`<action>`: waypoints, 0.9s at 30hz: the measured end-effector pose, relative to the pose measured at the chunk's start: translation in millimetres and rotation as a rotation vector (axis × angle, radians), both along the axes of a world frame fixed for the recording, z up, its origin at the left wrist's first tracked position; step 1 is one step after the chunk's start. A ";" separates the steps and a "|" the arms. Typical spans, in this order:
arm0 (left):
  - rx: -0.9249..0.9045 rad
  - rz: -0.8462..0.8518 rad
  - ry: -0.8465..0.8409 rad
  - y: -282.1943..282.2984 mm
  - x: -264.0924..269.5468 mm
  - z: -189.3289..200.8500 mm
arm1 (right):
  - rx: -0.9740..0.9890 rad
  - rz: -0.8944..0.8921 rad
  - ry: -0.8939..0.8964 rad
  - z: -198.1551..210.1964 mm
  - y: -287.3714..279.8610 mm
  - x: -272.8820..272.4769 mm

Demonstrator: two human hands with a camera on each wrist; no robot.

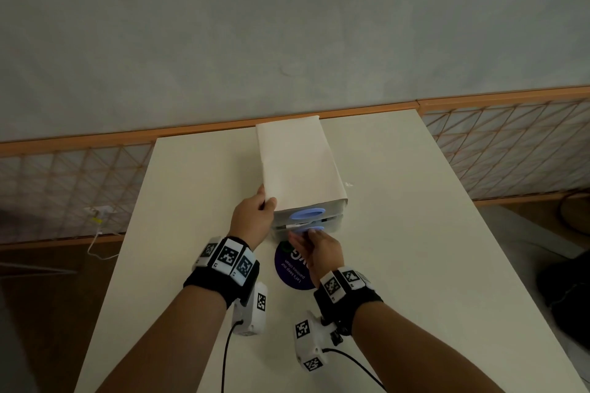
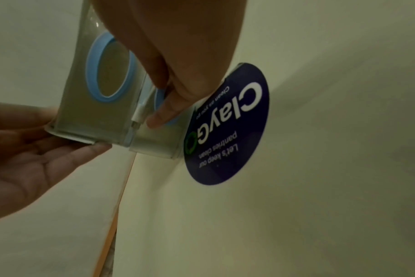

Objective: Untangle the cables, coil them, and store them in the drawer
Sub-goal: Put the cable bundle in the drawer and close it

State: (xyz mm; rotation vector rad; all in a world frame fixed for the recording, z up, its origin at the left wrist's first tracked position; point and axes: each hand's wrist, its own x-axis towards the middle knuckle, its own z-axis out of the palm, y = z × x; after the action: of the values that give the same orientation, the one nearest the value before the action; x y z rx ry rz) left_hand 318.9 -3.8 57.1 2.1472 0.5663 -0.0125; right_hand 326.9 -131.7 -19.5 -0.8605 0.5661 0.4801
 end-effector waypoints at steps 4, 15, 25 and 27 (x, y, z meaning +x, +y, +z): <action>-0.001 0.003 0.009 -0.3 -0.2 -1.0 | -0.185 0.148 -0.091 -2.8 4.3 -1.7; -0.003 -0.001 -0.001 -5.5 -1.8 -1.6 | -0.432 0.095 -0.016 -6.4 20.4 -3.2; -0.014 0.012 -0.008 -6.5 -2.6 -2.0 | -0.335 0.089 -0.036 0.0 20.6 -5.3; -0.006 0.016 -0.005 -6.3 -2.4 -2.0 | -0.210 0.059 -0.015 3.5 12.9 -6.8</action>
State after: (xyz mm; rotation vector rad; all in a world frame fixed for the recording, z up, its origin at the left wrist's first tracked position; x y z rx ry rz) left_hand 316.4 -10.1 55.1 2.1368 0.5800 -0.0004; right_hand 320.1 -118.8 -16.0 -1.0825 0.5849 0.4726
